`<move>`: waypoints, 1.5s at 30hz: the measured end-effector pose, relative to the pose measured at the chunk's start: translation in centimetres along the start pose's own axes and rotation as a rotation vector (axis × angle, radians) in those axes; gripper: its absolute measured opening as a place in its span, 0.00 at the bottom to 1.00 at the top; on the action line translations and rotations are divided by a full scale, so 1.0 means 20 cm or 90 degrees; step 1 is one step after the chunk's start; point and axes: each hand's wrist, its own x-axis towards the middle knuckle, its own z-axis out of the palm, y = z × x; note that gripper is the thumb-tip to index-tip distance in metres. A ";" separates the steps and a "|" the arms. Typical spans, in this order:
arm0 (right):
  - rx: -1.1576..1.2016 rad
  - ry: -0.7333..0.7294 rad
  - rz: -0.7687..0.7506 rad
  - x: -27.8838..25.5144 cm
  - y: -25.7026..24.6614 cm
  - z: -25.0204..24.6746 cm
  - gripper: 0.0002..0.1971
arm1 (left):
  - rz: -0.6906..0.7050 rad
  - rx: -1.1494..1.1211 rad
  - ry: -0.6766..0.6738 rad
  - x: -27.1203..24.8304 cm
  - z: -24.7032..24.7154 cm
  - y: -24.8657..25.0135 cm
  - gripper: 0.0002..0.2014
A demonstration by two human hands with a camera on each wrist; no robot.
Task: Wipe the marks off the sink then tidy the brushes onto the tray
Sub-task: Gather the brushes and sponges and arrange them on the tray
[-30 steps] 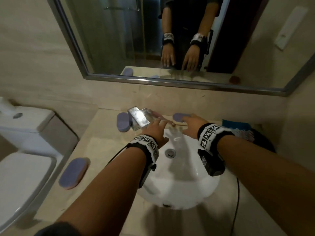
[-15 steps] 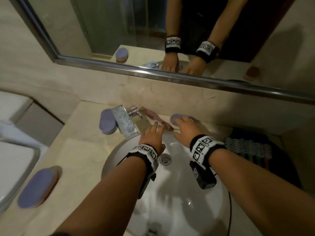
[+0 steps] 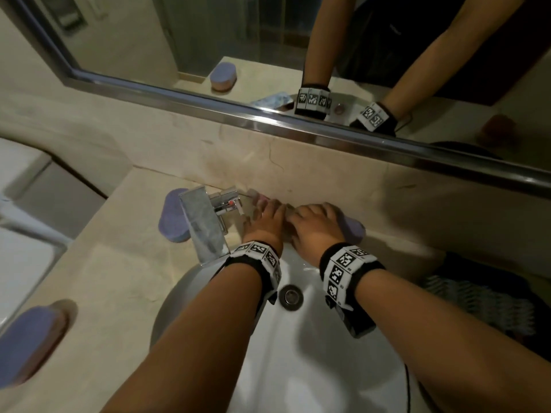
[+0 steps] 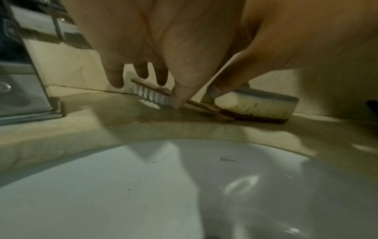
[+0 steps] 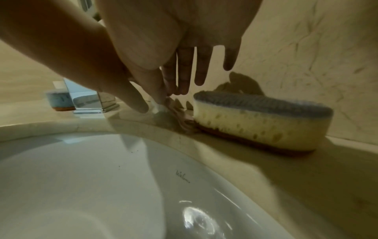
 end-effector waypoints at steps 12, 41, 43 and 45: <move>-0.038 0.000 -0.002 0.01 0.08 0.06 0.16 | 0.000 0.095 0.068 -0.02 0.11 -0.05 0.25; 0.154 0.117 0.166 -0.86 0.08 -0.35 0.19 | 0.334 -0.037 0.180 -0.64 -0.24 0.29 0.19; 0.184 0.109 0.199 -0.98 0.08 -0.34 0.21 | 0.379 -0.106 0.140 -0.69 -0.25 0.36 0.18; 0.186 0.101 0.247 -1.09 0.08 -0.33 0.25 | 0.416 -0.150 0.110 -0.74 -0.24 0.43 0.20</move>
